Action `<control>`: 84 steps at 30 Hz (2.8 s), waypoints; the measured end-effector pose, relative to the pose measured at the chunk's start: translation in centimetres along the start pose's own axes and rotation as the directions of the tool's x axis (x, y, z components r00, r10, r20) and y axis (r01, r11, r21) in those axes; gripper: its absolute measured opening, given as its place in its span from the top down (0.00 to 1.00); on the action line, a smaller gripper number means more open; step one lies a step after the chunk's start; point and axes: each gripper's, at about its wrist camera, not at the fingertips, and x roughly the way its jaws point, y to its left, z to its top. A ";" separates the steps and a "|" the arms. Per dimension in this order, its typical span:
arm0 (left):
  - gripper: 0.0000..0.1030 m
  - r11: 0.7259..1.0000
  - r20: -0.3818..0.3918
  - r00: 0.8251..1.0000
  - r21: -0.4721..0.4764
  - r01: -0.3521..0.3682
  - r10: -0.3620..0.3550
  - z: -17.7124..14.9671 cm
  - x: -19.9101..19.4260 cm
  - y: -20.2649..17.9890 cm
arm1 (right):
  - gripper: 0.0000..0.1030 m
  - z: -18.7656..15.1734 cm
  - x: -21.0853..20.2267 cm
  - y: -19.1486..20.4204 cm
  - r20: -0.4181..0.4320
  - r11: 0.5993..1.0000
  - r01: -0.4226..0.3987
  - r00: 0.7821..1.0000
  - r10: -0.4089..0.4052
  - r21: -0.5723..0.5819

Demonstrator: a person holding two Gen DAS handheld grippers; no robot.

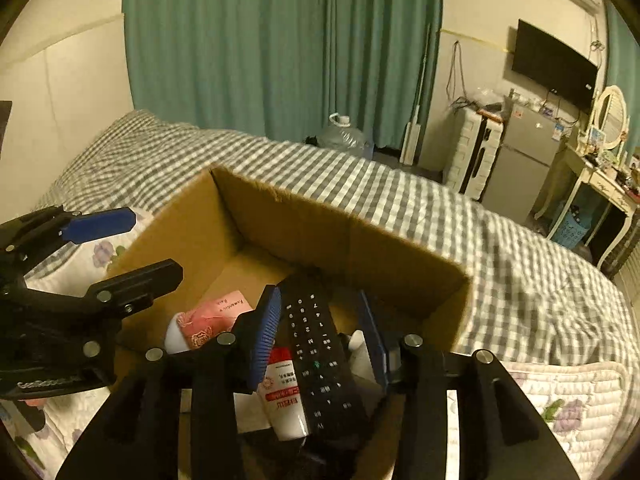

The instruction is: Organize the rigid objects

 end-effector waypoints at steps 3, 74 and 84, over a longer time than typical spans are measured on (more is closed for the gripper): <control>0.30 1.000 0.031 1.000 0.016 -0.002 0.002 0.7 -2.4 -0.6 | 0.61 0.4 -2.6 0.2 0.035 1.000 0.019 0.999 -0.020 0.013; 0.22 0.993 0.312 0.943 -0.027 -0.112 0.115 -10.2 -14.3 -1.4 | 0.00 -11.1 -18.6 5.7 0.278 0.905 0.265 0.890 -0.362 0.331; 0.22 0.994 0.305 0.946 -0.026 -0.105 0.108 -10.4 -14.1 -1.2 | 0.00 -11.2 -18.7 5.8 0.276 0.899 0.279 0.884 -0.378 0.337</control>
